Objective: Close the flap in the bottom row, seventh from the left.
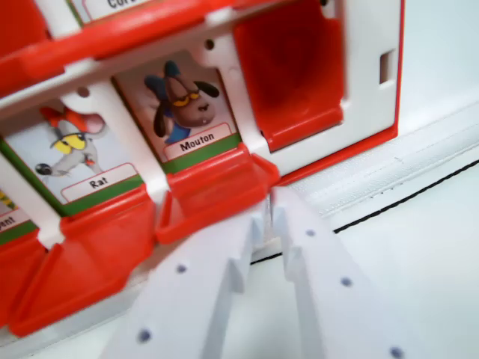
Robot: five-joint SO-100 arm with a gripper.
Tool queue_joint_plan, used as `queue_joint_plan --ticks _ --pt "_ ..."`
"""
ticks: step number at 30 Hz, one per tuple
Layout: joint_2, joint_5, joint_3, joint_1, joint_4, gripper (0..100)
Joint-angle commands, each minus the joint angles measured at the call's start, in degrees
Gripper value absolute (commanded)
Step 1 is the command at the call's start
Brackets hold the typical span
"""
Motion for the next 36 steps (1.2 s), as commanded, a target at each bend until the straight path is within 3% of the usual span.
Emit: queue_joint_plan --ticks 1,22,36 --pt "0.97 0.18 -8.09 -1.14 -0.18 0" --pt "-6.94 1.67 -19.51 -4.48 2.37 0" --pt "-0.97 2.29 -16.87 -3.69 6.86 0"
